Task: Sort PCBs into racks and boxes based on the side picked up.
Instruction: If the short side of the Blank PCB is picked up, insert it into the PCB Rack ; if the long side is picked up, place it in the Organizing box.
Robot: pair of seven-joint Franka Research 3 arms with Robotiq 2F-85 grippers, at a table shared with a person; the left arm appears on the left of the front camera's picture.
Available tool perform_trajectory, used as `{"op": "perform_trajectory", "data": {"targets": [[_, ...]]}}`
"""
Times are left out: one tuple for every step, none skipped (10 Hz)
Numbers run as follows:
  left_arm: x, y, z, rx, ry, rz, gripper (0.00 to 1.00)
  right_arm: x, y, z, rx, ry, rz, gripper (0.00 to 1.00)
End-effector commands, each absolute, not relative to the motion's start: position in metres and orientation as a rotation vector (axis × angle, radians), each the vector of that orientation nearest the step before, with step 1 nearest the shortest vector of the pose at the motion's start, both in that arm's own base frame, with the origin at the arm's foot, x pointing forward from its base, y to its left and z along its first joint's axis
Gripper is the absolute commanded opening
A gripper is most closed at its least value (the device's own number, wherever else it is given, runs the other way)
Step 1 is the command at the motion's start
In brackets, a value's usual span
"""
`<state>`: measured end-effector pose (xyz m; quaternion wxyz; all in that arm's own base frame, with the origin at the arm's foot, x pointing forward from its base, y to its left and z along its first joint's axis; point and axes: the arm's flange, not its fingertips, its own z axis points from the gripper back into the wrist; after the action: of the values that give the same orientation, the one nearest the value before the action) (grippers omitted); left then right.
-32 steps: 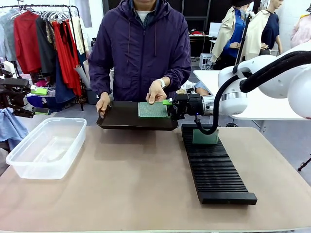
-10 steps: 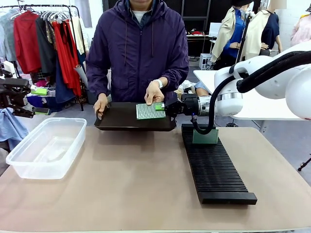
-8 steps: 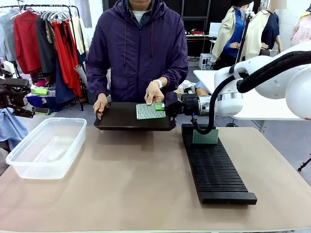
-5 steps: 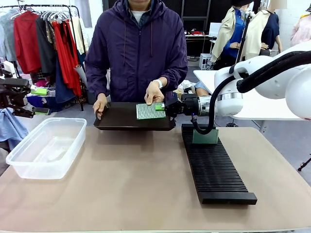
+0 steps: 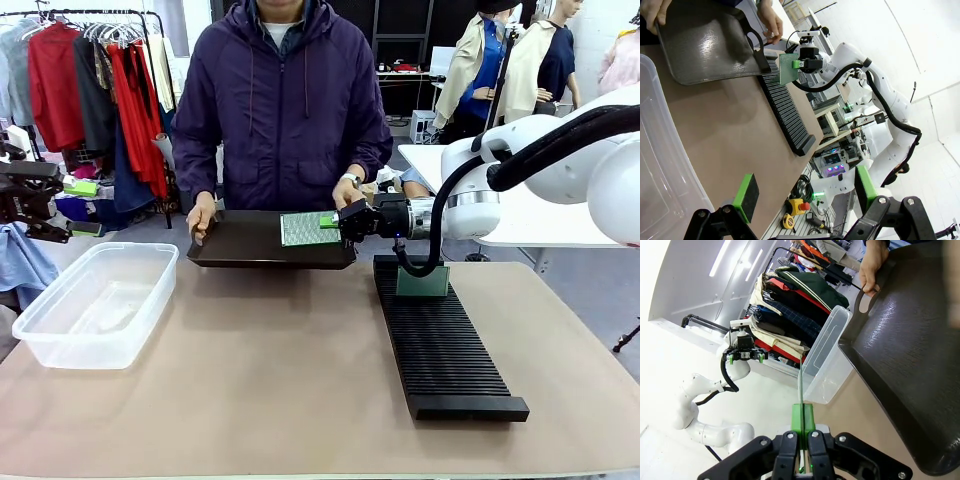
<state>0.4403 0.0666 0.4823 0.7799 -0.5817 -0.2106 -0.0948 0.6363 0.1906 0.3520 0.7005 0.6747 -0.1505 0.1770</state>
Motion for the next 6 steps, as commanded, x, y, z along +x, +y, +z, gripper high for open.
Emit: {"op": "perform_trajectory", "data": {"targets": [[0.4398,0.0667,0.4837,-1.259,-0.451,-0.198,1.0,0.6361,0.1924,0.3533,1.503,-0.338,0.395,0.0],[0.4398,0.0667,0.4837,-1.259,-0.451,-0.198,1.0,0.6361,0.1924,0.3533,1.503,-0.338,0.395,0.0],[0.4398,0.0667,0.4837,-1.259,-0.451,-0.198,1.0,0.6361,0.1924,0.3533,1.503,-0.338,0.395,0.0],[0.4398,0.0667,0.4837,-1.259,-0.451,-0.198,1.0,0.6361,0.1924,0.3533,1.503,-0.338,0.395,0.0],[0.4398,0.0667,0.4837,-1.259,-0.451,-0.198,1.0,0.6361,0.1924,0.3533,1.503,-0.338,0.395,0.0],[0.4398,0.0667,0.4837,-1.259,-0.451,-0.198,1.0,0.6361,0.1924,0.3533,1.503,-0.338,0.395,0.0]]}}
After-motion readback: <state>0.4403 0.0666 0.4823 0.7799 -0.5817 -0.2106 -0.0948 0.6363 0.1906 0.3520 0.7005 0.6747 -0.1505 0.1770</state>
